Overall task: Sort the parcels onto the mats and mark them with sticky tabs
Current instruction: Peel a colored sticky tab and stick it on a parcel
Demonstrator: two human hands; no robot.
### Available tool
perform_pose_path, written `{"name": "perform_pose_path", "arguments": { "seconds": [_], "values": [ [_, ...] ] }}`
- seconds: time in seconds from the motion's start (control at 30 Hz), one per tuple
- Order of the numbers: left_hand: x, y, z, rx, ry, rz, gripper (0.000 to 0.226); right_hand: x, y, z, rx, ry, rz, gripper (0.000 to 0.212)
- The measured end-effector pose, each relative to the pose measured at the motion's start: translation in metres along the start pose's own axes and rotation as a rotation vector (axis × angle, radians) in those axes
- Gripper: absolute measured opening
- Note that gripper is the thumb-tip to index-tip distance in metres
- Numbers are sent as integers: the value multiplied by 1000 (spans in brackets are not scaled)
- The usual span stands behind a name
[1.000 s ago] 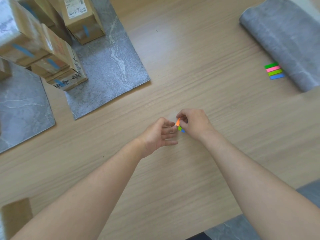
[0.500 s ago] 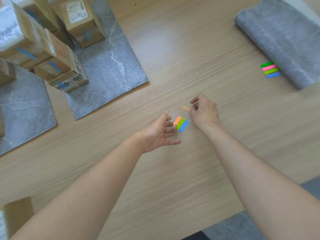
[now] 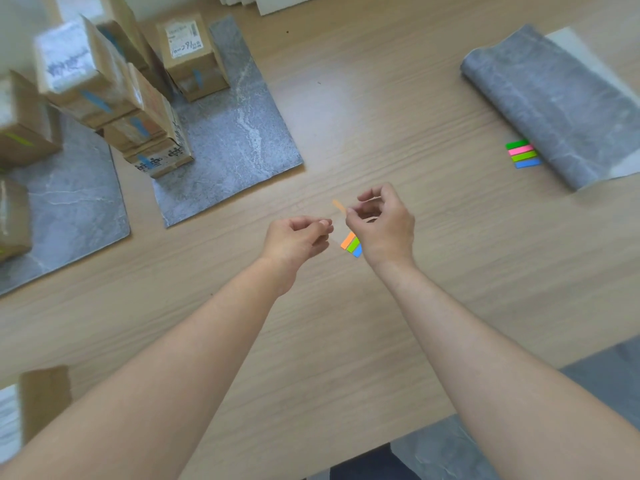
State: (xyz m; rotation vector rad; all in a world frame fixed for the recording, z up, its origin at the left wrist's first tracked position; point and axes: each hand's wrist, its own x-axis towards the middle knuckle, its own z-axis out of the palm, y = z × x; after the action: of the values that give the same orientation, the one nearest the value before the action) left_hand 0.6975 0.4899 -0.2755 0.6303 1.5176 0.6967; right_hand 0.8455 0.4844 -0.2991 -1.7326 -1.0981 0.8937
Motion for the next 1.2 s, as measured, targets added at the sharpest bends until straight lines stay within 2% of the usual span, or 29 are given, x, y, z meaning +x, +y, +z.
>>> {"name": "perform_pose_path", "arguments": {
  "seconds": [0.1, 0.23, 0.43, 0.53, 0.67, 0.8, 1.0, 1.2],
  "values": [
    [-17, 12, -13, -54, 8, 28, 9, -17, -23, 4, -26, -32, -121, 22],
    [-46, 27, -35, -60, -65, 85, 17, -42, -55, 12, -74, -86, -300, 22],
    [-90, 40, -74, -167, -79, 171, 24, -88, -102, 23, -84, -30, -444, 18],
    [-114, 44, -98, -225, -123, 208, 14, -117, -122, 29, -61, -26, -495, 19],
    [-150, 46, -143, -247, -192, 284, 7, -167, -149, 42, 28, -17, -483, 19],
    [-182, 38, -194, -131, -206, 377, 10, -218, -175, 62, 175, 31, -370, 21],
    [-224, 9, -274, 116, -60, 467, 11, -274, -196, 105, 129, 56, -347, 26],
    [-252, -32, -351, 225, 86, 463, 12, -324, -204, 155, 167, -96, -283, 31]
  ]
}}
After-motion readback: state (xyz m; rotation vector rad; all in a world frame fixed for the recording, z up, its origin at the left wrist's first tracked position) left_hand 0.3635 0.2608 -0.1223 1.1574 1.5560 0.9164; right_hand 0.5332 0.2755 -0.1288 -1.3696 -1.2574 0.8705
